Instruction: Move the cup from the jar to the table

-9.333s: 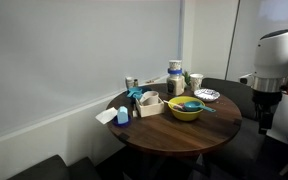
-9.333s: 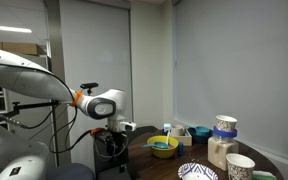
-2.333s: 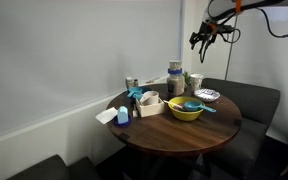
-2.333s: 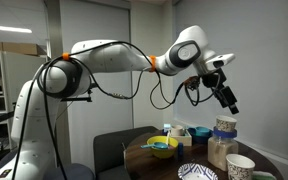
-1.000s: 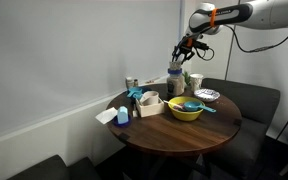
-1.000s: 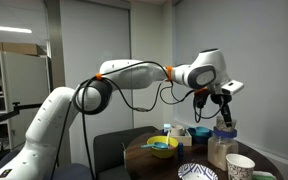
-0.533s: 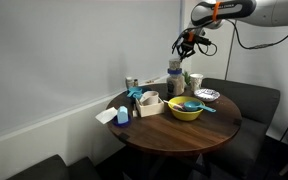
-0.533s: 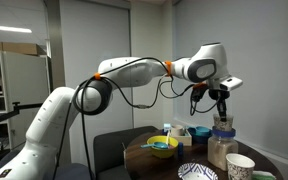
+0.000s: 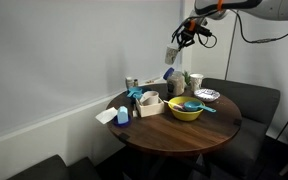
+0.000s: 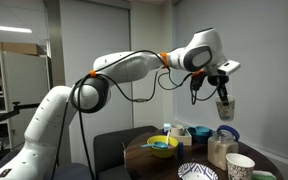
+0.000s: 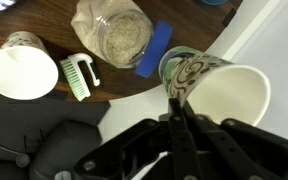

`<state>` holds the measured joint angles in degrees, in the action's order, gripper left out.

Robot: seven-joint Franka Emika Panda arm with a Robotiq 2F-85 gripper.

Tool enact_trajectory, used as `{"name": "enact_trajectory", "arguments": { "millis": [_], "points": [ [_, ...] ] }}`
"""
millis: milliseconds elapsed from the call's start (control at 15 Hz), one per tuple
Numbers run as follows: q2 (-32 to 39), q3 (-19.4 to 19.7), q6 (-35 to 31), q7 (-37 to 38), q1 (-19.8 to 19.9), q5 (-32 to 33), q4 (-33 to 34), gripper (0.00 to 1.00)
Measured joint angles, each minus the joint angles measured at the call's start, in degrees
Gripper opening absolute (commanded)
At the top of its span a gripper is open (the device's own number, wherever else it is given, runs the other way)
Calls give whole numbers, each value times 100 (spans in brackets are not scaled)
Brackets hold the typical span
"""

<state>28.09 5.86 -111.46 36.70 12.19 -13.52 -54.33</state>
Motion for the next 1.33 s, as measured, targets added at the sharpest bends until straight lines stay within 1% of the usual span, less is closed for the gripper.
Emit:
{"name": "enact_trajectory", "arguments": {
  "millis": [200, 400, 600, 733, 867, 1067, 1200, 1333],
  "points": [
    [-163, -114, -46, -220, -136, 1, -3, 1],
    [-218, -303, 63, -463, -234, -3, -9, 1],
    [-213, -464, 619, -700, -262, -4, -45, 1],
    [-187, -492, 986, -734, -275, 19, -117, 1],
    [-112, -492, 1197, -734, -298, 53, -201, 1],
    [30, -484, 1130, -683, -413, 274, -335, 1],
    [133, -479, 967, -604, -544, 491, -394, 1],
    [251, -469, 945, -479, -693, 720, -400, 1]
  ]
}}
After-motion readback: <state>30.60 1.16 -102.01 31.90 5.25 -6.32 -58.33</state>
